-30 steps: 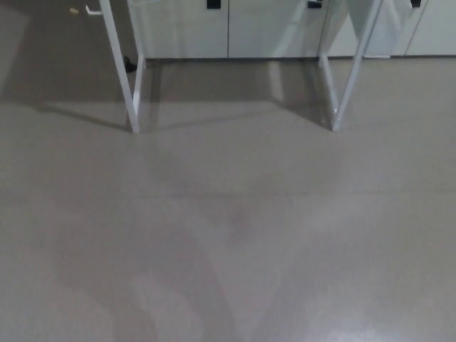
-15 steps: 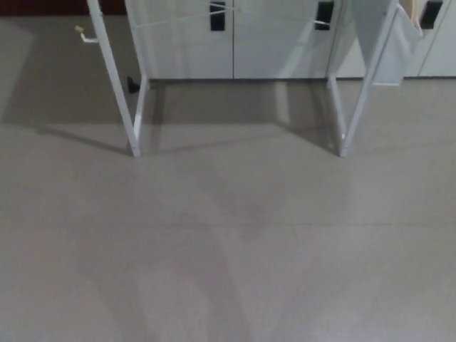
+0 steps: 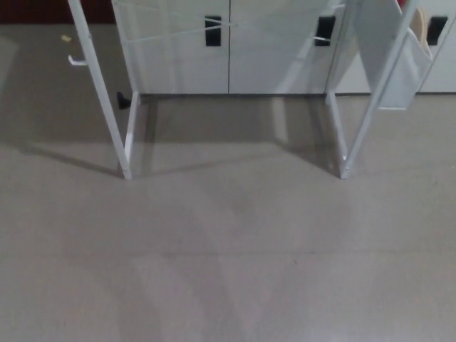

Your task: The robot walk towards a table in front and click the button on the base of the boilling pot using its left middle finger

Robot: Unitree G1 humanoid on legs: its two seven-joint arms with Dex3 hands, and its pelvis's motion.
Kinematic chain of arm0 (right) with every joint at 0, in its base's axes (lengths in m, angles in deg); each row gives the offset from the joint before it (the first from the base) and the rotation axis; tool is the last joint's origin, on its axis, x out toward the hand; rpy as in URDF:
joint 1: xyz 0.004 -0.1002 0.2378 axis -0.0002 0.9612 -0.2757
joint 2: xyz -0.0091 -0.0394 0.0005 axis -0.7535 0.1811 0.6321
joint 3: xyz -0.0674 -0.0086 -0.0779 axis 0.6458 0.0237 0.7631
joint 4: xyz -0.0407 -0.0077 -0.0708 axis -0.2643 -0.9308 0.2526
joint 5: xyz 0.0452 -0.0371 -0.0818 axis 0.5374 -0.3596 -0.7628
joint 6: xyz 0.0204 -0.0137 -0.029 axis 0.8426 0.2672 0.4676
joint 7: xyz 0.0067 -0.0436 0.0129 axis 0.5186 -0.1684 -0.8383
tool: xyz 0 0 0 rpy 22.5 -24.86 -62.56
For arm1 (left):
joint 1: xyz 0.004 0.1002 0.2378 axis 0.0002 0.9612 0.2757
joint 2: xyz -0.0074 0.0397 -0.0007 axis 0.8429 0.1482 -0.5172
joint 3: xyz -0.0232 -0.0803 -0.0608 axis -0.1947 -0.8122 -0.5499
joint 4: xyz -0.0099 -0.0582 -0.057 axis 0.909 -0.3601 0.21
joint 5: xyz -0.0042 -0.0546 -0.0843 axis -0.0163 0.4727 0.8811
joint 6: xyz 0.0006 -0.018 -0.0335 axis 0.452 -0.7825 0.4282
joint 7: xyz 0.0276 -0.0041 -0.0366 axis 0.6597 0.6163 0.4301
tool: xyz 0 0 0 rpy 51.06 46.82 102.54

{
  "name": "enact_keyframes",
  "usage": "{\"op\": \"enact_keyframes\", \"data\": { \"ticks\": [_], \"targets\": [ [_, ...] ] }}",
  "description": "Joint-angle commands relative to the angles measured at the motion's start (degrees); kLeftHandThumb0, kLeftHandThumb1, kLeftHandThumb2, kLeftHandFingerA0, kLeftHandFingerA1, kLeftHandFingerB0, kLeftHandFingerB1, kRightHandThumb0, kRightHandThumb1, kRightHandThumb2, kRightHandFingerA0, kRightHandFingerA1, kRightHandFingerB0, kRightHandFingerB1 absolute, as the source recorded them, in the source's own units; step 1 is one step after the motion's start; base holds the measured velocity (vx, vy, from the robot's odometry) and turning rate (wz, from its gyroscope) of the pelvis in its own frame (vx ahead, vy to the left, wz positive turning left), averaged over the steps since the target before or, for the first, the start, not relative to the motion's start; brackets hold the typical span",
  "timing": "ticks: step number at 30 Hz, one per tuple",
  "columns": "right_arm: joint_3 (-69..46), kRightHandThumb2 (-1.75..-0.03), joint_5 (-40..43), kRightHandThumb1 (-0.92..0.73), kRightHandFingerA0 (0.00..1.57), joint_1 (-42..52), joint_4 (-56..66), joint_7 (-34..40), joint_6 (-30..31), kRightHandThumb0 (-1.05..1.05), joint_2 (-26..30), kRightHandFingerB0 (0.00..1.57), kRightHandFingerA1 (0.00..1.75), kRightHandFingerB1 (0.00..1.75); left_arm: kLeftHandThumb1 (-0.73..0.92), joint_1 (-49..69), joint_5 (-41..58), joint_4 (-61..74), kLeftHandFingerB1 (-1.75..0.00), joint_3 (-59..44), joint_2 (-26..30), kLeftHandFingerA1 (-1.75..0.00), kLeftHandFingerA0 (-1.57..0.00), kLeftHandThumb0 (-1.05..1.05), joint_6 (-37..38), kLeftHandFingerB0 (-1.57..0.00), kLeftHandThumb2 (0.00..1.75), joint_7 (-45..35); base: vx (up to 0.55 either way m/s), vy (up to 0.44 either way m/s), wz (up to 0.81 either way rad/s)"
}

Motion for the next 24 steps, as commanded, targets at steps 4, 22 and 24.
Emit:
{"op": "enact_keyframes", "data": {
  "ticks": [4,22,24],
  "targets": [
    [-0.18,-0.57,-0.21,-0.55,0.87,0.65,-0.38,1.14,0.24,-0.35,0.89,0.48,0.52,0.40,0.48,0.05,-1.03,-0.16,-0.38,1.18,0.76,-0.44,-0.74,-0.36,1.08,-0.57,0.55,0.94,0.24,0.019,0.11],
    [1.29,-0.56,-1.61,-0.56,0.87,0.55,-0.35,1.54,0.48,-0.35,1.45,0.51,0.51,0.40,0.51,0.74,-2.75,0.09,-0.38,4.43,1.35,-0.43,-0.77,-0.39,3.25,-0.59,0.56,3.51,0.28,-0.070,0.03],
    [1.53,-0.56,-1.74,-0.56,0.88,1.15,-0.47,1.82,0.51,-0.35,1.25,0.52,0.50,0.40,0.51,1.36,-2.71,0.11,-0.38,4.32,1.52,-0.43,-0.77,-0.38,3.18,-0.59,0.55,3.31,0.29,0.153,-0.19]
  ]
}}
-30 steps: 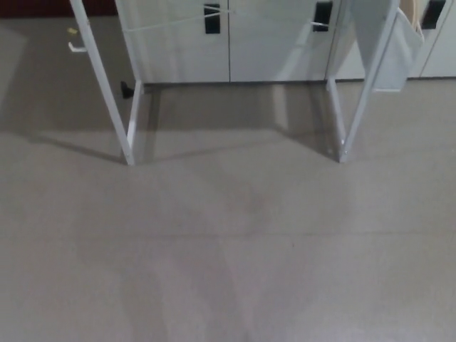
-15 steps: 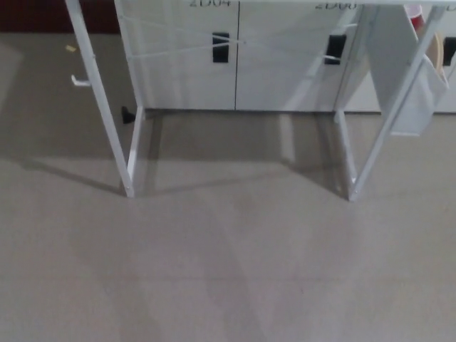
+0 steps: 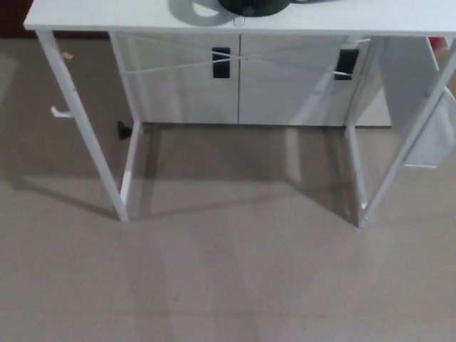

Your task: The robot walk towards a table in front and click the button on the base of the boilling pot using its left middle finger

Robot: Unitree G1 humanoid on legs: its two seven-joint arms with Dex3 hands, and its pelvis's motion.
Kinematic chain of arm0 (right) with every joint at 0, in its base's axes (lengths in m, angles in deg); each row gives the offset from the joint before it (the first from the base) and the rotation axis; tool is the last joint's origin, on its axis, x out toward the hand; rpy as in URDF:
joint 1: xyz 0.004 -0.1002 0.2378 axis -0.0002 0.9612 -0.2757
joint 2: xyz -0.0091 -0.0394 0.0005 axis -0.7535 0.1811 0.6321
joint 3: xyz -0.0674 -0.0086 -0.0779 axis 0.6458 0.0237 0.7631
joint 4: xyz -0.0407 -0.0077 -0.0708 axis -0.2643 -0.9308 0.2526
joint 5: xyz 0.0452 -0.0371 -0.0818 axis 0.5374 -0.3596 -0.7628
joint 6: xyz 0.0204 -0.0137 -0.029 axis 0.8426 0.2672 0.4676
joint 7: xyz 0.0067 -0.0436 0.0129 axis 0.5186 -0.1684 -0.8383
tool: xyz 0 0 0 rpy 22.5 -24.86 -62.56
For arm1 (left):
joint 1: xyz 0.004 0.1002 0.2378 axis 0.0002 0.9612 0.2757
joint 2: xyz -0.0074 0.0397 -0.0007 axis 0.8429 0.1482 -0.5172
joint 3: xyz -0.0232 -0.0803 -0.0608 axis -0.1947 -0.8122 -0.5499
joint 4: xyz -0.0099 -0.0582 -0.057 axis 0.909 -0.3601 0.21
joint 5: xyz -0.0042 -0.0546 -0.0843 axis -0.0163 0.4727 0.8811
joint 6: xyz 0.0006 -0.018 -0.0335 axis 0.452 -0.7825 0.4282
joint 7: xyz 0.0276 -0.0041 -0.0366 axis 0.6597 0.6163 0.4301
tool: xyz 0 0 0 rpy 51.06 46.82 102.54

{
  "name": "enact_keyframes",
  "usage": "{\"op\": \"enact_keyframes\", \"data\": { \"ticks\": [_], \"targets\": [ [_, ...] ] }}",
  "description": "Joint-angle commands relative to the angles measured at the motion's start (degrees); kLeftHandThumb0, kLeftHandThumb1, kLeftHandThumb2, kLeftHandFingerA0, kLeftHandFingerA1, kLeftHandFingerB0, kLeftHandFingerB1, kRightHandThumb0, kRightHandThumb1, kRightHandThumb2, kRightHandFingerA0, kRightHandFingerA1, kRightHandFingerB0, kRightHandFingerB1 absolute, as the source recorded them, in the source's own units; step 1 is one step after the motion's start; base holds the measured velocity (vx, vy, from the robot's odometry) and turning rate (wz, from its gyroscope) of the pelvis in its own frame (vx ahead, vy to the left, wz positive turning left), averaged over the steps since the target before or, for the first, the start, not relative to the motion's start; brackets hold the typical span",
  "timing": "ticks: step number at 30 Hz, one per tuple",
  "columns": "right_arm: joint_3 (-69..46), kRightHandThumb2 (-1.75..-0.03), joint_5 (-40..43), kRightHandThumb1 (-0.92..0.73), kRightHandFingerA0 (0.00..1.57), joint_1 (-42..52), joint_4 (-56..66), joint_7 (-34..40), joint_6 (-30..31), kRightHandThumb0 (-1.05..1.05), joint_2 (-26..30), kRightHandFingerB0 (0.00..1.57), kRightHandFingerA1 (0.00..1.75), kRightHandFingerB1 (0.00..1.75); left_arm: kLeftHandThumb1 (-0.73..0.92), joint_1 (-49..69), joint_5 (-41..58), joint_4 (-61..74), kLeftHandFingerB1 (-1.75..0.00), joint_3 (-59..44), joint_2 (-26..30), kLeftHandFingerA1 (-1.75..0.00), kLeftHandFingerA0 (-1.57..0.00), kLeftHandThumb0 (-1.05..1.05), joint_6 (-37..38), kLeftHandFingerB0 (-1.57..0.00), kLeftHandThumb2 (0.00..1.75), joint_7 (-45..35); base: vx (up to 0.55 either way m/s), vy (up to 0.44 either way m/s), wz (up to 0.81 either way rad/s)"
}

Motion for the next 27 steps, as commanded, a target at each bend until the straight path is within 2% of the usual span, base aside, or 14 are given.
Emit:
{"op": "enact_keyframes", "data": {
  "ticks": [1,2,3,5,9,10,11,16,20,21,22,23,24,27],
  "targets": [
    [0.70,-0.56,-0.85,-0.56,0.88,1.30,-0.24,1.02,0.12,-0.35,0.10,0.52,0.50,0.40,0.51,1.21,-0.70,0.08,-0.38,0.08,1.42,-0.43,-0.77,-0.38,1.38,-0.59,0.55,0.75,0.38,0.262,-0.09],
    [0.85,-0.56,-0.96,-0.55,0.89,1.45,-0.22,1.30,0.09,-0.36,0.01,0.53,0.50,0.40,0.51,1.37,-0.97,0.22,-0.38,0.31,1.58,-0.43,-0.76,-0.39,1.65,-0.59,0.56,0.78,0.31,0.450,-0.66],
    [0.81,-0.56,-0.74,-0.55,0.89,1.68,-0.19,1.17,-0.24,-0.35,-0.14,0.52,0.51,0.40,0.43,1.47,-1.19,0.14,-0.49,0.49,1.71,-0.54,-0.70,-0.46,1.83,-0.54,0.73,0.90,0.30,0.437,-0.34],
    [0.74,-0.56,-0.38,-0.54,0.89,2.02,-0.05,1.08,0.10,-0.36,-0.53,0.52,0.50,0.40,0.41,1.72,-1.10,-0.03,-0.49,0.41,1.60,-0.55,-0.75,-0.50,1.67,-0.54,0.73,1.73,0.27,0.292,0.01],
    [0.76,-0.56,-0.22,-0.55,0.89,1.95,-0.51,1.25,0.14,-0.34,-1.29,0.54,0.51,0.41,0.40,2.17,-0.50,0.68,-0.48,-0.18,1.66,-0.54,-0.71,-0.50,1.08,-0.51,0.72,2.33,0.18,0.077,0.04],
    [0.98,-0.56,-0.48,-0.56,0.88,1.98,-0.32,1.54,0.02,-0.34,-1.32,0.53,0.50,0.41,0.47,2.23,-0.40,1.05,-0.37,-0.32,1.64,-0.41,-0.70,-0.40,1.22,-0.54,0.55,2.51,0.19,0.021,0.10],
    [1.18,-0.57,-0.72,-0.57,0.87,2.04,-0.15,1.80,-0.19,-0.35,-1.30,0.52,0.50,0.41,0.40,2.20,-0.43,1.05,-0.47,-0.40,1.64,-0.51,-0.59,-0.47,1.42,-0.47,0.71,2.73,0.20,-0.027,0.08],
    [0.83,-0.57,-0.07,-0.57,0.84,2.37,0.68,1.65,-0.81,-0.34,-1.84,0.50,0.50,0.40,0.41,1.57,-1.20,0.10,-0.45,-0.19,2.03,-0.49,-0.51,-0.49,1.52,-0.42,0.71,4.55,0.20,-0.120,0.08],
    [0.37,-0.56,0.11,-0.54,0.93,0.16,-0.86,1.82,-1.22,-0.35,-2.11,0.53,0.52,0.42,0.42,0.50,-0.80,-0.29,-0.44,-0.61,1.98,-0.47,-0.45,-0.53,0.86,-0.37,0.73,5.01,0.30,-0.144,0.01],
    [0.40,-0.74,0.08,-0.46,0.83,-0.03,-0.53,1.54,-0.88,-0.43,-2.10,0.46,0.62,0.51,0.42,0.28,-0.73,-0.24,-0.44,-0.72,2.00,-0.47,-0.43,-0.54,0.73,-0.36,0.73,5.08,0.31,-0.044,-0.13],
    [0.55,-0.74,-0.10,-0.46,0.84,-0.06,-0.39,1.61,-0.51,-0.44,-2.06,0.46,0.61,0.50,0.42,0.24,-0.69,-0.28,-0.44,-0.80,1.96,-0.47,-0.44,-0.54,0.79,-0.36,0.73,5.16,0.30,-0.103,-0.05],
    [0.70,-0.74,-0.31,-0.46,0.84,-0.10,-0.36,1.83,-0.31,-0.44,-2.02,0.46,0.61,0.50,0.42,0.24,-0.64,-0.32,-0.44,-0.87,1.91,-0.47,-0.44,-0.54,0.86,-0.36,0.73,5.25,0.20,-0.082,-0.03],
    [0.77,-0.56,-0.32,-0.55,0.90,0.11,-0.28,1.81,-0.19,-0.36,-2.14,0.52,0.50,0.40,0.42,0.80,-0.46,0.32,-0.44,-1.00,2.03,-0.47,-0.44,-0.54,0.70,-0.36,0.73,4.94,0.19,-0.036,-0.04],
    [0.57,-0.56,0.06,-0.55,0.90,0.16,-0.33,1.37,-0.67,-0.35,-2.21,0.52,0.51,0.41,0.42,1.18,-0.40,1.21,-0.43,-1.03,2.02,-0.47,-0.44,-0.55,0.32,-0.35,0.73,4.88,0.20,0.019,-0.11]
  ]
}}
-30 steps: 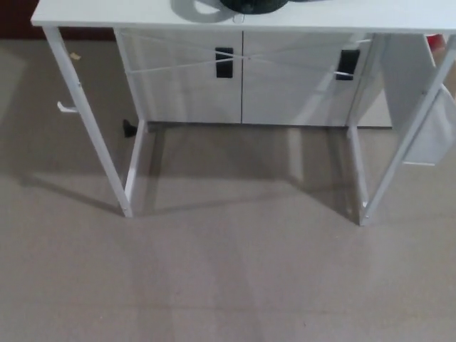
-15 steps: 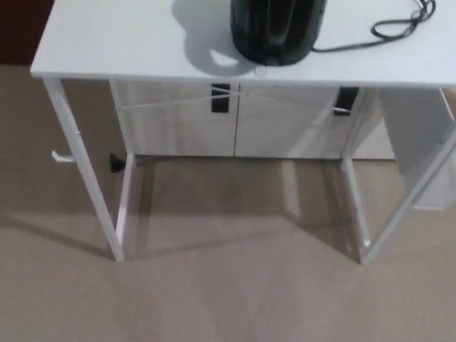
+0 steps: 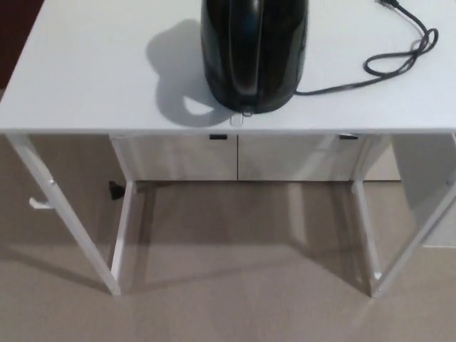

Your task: The robot walk towards a table in front and click the button on the base of the boilling pot using its left middle finger

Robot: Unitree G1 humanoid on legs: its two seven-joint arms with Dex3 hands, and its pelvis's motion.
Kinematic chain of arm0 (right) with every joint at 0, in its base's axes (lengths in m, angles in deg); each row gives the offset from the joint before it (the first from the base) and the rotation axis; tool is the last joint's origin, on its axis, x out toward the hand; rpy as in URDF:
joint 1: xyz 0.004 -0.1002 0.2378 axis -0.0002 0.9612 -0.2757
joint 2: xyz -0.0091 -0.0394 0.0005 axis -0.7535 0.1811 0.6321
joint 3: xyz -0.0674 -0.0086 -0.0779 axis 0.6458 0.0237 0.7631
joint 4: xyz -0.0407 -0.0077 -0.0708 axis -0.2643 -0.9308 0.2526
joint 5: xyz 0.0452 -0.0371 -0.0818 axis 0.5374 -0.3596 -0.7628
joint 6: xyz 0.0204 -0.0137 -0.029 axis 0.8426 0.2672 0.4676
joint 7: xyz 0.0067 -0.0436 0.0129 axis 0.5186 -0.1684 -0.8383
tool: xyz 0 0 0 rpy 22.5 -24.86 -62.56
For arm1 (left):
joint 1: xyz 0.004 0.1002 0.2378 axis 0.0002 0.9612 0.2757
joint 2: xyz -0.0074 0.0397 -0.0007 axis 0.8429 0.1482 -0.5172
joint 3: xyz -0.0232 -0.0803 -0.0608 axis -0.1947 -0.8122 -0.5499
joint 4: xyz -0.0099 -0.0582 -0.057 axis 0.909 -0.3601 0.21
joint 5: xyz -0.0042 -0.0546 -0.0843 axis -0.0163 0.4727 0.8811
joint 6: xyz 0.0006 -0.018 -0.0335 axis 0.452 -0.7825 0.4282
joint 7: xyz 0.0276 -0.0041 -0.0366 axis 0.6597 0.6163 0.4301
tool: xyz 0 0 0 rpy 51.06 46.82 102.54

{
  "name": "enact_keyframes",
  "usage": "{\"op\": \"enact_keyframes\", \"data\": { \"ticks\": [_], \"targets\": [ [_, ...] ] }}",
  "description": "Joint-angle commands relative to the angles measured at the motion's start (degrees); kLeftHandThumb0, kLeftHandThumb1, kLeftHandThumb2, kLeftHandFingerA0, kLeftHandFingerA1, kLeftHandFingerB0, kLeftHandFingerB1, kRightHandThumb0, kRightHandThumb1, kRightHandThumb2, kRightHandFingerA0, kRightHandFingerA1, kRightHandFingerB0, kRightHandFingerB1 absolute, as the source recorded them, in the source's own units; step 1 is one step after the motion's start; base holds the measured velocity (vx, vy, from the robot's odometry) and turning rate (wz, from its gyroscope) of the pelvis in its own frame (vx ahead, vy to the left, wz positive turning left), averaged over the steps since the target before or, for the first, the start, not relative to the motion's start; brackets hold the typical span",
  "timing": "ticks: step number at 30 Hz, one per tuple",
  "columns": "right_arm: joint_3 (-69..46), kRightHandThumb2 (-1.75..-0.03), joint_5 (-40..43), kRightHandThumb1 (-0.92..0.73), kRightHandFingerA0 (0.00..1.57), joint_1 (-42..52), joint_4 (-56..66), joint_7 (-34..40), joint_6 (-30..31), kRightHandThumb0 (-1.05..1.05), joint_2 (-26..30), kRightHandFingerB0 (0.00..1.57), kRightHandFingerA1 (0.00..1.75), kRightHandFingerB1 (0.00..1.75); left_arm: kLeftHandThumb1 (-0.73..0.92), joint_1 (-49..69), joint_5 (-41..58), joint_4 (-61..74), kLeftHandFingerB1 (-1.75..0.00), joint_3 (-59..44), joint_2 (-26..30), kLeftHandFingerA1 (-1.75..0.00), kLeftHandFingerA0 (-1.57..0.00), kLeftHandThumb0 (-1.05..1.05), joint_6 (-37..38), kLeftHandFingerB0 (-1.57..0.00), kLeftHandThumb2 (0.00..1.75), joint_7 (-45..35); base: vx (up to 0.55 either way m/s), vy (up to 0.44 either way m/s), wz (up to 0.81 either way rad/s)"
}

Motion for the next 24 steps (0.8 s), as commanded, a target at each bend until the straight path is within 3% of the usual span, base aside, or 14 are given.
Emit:
{"op": "enact_keyframes", "data": {
  "ticks": [1,2,3,4,10,11,12,15,16,18,19,24],
  "targets": [
    [-0.35,-0.56,0.39,-0.55,0.91,0.43,-0.09,-0.04,-0.27,-0.34,-0.03,0.53,0.52,0.42,0.42,0.49,0.35,0.51,-0.44,-0.70,0.72,-0.47,-0.44,-0.56,-0.67,-0.36,0.73,0.84,0.21,0.055,-0.16],
    [-0.37,-0.56,0.42,-0.55,0.91,0.45,-0.07,-0.04,-0.28,-0.34,-0.04,0.53,0.52,0.42,0.42,0.43,0.36,0.37,-0.44,-0.75,0.69,-0.47,-0.44,-0.56,-0.65,-0.36,0.73,0.86,0.22,0.063,-0.04],
    [-0.34,-0.57,0.31,-0.56,0.90,0.58,-0.15,-0.08,-0.16,-0.35,0.22,0.52,0.51,0.41,0.50,0.34,0.14,0.04,-0.34,-0.59,0.46,-0.37,-0.50,-0.50,-0.74,-0.41,0.56,1.03,0.18,0.120,-0.07],
    [-0.40,-0.56,0.30,-0.56,0.89,0.85,-0.22,0.00,-0.33,-0.34,0.40,0.52,0.51,0.41,0.42,0.58,-0.28,0.08,-0.44,-0.23,0.47,-0.47,-0.44,-0.57,-0.45,-0.36,0.74,1.18,0.27,0.174,-0.07],
    [-0.93,-0.56,0.97,-0.56,0.89,0.57,-0.23,-0.72,0.09,-0.35,0.14,0.53,0.52,0.41,0.42,0.48,0.40,0.23,-0.44,-0.81,0.57,-0.47,-0.43,-0.56,-0.59,-0.36,0.74,0.59,0.20,0.154,-0.07],
    [-0.89,-0.56,0.87,-0.56,0.89,0.58,-0.35,-0.72,-0.20,-0.35,0.19,0.53,0.52,0.42,0.50,0.44,0.20,0.19,-0.33,-0.63,0.68,-0.37,-0.50,-0.52,-0.63,-0.41,0.56,0.50,0.12,0.060,0.05],
    [-0.61,-0.57,0.46,-0.57,0.89,0.41,-0.41,-0.49,-0.40,-0.37,0.34,0.52,0.51,0.41,0.42,0.26,0.24,0.14,-0.44,-0.68,0.64,-0.47,-0.44,-0.56,-0.65,-0.36,0.74,0.54,0.11,0.041,0.03],
    [0.02,-0.57,-0.27,-0.58,0.89,-0.49,-0.33,0.18,-0.24,-0.36,0.50,0.50,0.50,0.41,0.43,-0.42,-0.05,0.22,-0.44,-0.54,0.80,-0.47,-0.44,-0.57,-0.43,-0.36,0.75,0.98,0.11,-0.012,0.07],
    [-0.17,-0.57,0.03,-0.57,0.89,-0.60,-0.29,-0.05,-0.28,-0.36,0.45,0.51,0.51,0.41,0.52,-0.56,-0.19,0.27,-0.34,-0.40,0.88,-0.37,-0.51,-0.51,-0.33,-0.41,0.56,0.91,0.10,-0.085,0.05],
    [-0.63,-0.57,0.69,-0.57,0.87,-0.81,-0.32,-0.63,-0.35,-0.35,0.31,0.51,0.51,0.41,0.52,-0.92,-0.57,0.06,-0.34,-0.04,1.06,-0.37,-0.51,-0.52,0.06,-0.41,0.56,0.81,0.08,-0.105,0.06],
    [-0.65,-0.57,0.66,-0.57,0.88,-0.88,-0.21,-0.55,-0.27,-0.35,0.30,0.51,0.50,0.41,0.43,-1.16,-0.73,0.04,-0.44,0.10,1.09,-0.47,-0.45,-0.58,-0.25,-0.36,0.75,1.13,0.07,-0.166,-0.04],
    [-1.05,-0.56,0.98,-0.56,0.88,-1.36,-0.12,-0.99,-0.38,-0.34,0.21,0.53,0.51,0.42,0.43,-1.23,-1.70,1.36,-0.45,1.04,1.25,-0.48,-0.48,-0.58,-0.15,-0.38,0.75,2.56,0.19,-0.038,-0.06]
  ]
}}
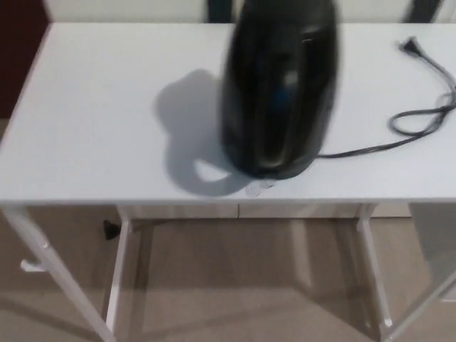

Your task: The robot walk towards a table in front and click the button on the base of the boilling pot using its left middle finger

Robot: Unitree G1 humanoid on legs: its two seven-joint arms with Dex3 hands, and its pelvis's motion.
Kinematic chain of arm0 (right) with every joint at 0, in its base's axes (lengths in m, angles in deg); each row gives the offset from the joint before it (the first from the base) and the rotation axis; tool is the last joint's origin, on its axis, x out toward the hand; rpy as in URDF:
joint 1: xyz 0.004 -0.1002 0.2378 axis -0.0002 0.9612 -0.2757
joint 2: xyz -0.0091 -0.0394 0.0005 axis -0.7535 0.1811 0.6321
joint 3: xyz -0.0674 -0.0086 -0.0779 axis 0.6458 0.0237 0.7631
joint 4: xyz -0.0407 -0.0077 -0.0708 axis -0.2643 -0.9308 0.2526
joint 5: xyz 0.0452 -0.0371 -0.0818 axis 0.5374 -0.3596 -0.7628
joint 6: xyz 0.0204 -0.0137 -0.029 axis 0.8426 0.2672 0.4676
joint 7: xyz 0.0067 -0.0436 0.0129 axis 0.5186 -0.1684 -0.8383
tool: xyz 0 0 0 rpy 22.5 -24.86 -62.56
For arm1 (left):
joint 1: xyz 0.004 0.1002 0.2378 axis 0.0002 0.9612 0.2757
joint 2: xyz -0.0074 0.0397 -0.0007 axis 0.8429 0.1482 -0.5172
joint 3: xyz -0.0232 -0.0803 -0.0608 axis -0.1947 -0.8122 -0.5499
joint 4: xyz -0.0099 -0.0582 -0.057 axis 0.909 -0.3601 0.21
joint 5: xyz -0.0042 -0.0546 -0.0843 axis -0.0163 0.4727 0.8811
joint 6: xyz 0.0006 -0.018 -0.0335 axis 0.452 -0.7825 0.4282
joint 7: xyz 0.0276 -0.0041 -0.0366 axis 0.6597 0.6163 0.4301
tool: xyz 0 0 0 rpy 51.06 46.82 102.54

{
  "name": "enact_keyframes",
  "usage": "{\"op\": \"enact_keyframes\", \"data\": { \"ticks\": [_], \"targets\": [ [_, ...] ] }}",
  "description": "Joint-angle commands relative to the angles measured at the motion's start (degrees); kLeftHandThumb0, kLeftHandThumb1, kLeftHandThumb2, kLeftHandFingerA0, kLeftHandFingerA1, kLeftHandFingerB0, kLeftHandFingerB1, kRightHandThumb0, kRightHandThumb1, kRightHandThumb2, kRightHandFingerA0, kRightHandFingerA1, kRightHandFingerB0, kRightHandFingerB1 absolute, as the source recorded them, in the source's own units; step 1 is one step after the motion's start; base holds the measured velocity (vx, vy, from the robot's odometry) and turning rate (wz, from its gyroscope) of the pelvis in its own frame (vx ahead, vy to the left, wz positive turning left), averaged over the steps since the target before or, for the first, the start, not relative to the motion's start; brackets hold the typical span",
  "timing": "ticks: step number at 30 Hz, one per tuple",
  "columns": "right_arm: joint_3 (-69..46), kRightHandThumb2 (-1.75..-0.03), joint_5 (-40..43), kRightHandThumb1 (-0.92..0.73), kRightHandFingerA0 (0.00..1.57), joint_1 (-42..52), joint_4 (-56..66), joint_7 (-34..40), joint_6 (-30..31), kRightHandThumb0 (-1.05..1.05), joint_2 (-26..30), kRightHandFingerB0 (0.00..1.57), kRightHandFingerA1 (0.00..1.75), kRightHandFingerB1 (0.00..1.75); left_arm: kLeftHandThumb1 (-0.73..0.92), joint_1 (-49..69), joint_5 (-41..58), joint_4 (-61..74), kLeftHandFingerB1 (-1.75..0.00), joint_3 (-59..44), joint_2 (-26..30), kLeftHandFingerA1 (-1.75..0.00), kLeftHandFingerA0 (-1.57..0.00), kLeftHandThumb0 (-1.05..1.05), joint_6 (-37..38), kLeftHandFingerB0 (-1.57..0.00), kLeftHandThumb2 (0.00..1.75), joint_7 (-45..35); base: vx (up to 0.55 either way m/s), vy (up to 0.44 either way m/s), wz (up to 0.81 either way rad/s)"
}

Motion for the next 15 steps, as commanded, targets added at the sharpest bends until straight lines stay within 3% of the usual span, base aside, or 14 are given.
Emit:
{"op": "enact_keyframes", "data": {
  "ticks": [1,8,9,11,12,15],
  "targets": [
    [-0.63,-0.56,0.62,-0.55,0.88,-0.22,-0.02,-0.48,0.04,-0.35,0.56,0.54,0.52,0.42,0.42,-0.20,-1.48,0.57,-0.45,0.80,1.09,-0.49,-0.48,-0.58,-0.19,-0.38,0.76,1.79,0.27,0.076,-0.06],
    [-0.42,-0.57,-0.15,-0.58,0.89,-2.74,-0.42,0.00,0.32,-0.35,1.04,0.52,0.51,0.42,0.43,-2.42,-0.24,1.08,-0.45,0.63,1.13,-0.49,-0.47,-0.54,0.27,-0.37,0.74,-0.73,0.01,-0.014,-0.05],
    [-0.41,-0.57,-0.14,-0.57,0.88,-2.82,0.10,0.01,0.88,-0.36,1.15,0.51,0.50,0.40,0.50,-2.91,0.30,0.91,-0.33,0.32,1.07,-0.37,-0.50,-0.45,-0.33,-0.41,0.56,-1.76,0.00,0.106,-0.02],
    [-0.83,-0.57,0.44,-0.57,0.89,-3.02,0.74,-0.31,1.37,-0.36,1.10,0.52,0.50,0.41,0.50,-3.58,0.54,1.03,-0.34,0.12,1.02,-0.37,-0.51,-0.45,-0.83,-0.42,0.56,-2.29,-0.02,0.093,0.41],
    [-1.06,-0.57,0.71,-0.57,0.89,-3.20,0.87,-0.62,1.45,-0.35,1.08,0.52,0.51,0.41,0.43,-3.79,0.25,1.20,-0.43,0.28,1.08,-0.47,-0.45,-0.52,-0.54,-0.37,0.72,-2.13,0.01,0.194,-0.20],
    [-1.09,-0.57,0.51,-0.58,0.88,-3.37,1.46,-0.39,1.79,-0.33,1.08,0.52,0.50,0.40,0.43,-4.10,-0.12,1.67,-0.43,0.56,1.38,-0.47,-0.47,-0.53,-0.11,-0.37,0.73,-2.32,0.02,0.128,0.09]
  ]
}}
